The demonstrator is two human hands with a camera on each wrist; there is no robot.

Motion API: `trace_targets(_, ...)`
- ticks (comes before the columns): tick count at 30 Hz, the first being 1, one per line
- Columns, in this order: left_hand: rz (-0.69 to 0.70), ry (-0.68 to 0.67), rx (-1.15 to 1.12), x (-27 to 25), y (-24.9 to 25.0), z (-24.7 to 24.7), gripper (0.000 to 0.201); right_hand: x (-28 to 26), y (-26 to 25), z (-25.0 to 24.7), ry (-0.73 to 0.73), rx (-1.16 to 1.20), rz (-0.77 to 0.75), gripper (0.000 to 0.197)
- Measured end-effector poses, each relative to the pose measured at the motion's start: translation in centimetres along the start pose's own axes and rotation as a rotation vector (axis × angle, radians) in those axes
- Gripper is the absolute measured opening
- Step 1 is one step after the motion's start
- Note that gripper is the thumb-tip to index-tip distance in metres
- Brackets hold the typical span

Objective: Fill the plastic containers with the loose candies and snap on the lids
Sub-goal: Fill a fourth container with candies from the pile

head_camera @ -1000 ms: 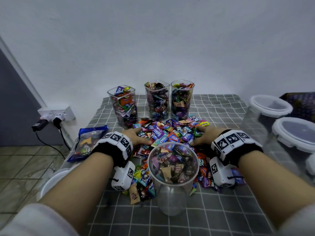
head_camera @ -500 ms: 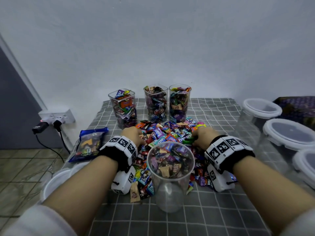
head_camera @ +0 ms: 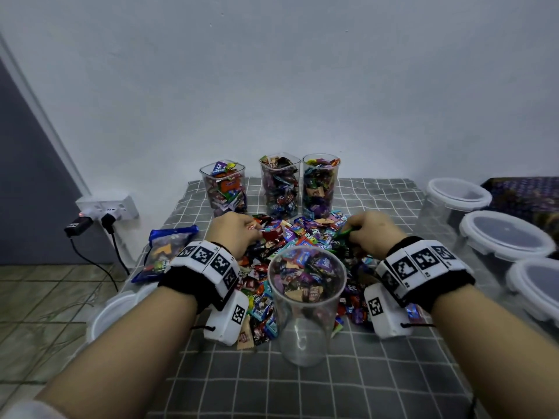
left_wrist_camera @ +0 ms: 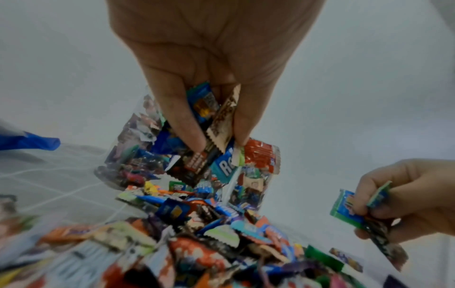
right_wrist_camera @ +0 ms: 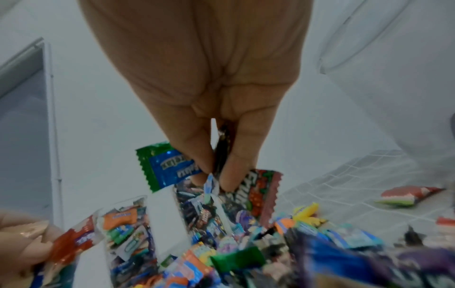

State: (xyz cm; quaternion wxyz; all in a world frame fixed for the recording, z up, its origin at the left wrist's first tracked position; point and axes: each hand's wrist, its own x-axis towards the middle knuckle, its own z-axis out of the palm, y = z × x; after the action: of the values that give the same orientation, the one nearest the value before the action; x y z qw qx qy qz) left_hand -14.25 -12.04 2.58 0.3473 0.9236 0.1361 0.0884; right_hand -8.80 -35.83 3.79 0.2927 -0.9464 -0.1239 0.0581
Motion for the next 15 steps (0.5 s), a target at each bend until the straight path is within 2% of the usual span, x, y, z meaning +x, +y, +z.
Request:
trace_targets(5, 0.051, 0.031, -0.081, -0.8, 0.7, -0.8, 0.01, -2.5, -1.8, -1.9, 0.036, 0.288, -0.114, 0.029)
trace_targets(8, 0.072, 0.022, -0.194, -1.3, 0.8, -1.1, 0.003, -4.7, -3.7, -3.3, 0.03, 0.473, -0.224, 0.034)
trace_targets(9, 0.071, 0.021, -0.222, -1.5, 0.9, -1.2, 0.008, -5.5, -4.3, -3.7, 0.026, 0.495, -0.262, 0.034)
trace_targets(12, 0.077, 0.022, -0.269, -2.2, 1.5, -1.5, 0.016, -7.3, -5.8, -3.9, -0.023, 0.452, -0.351, 0.033)
trace_targets(15, 0.085, 0.014, -0.318, -2.8, 1.9, -1.7, 0.018, -8.5, -6.5, -3.4, -0.041, 0.259, -0.411, 0.033)
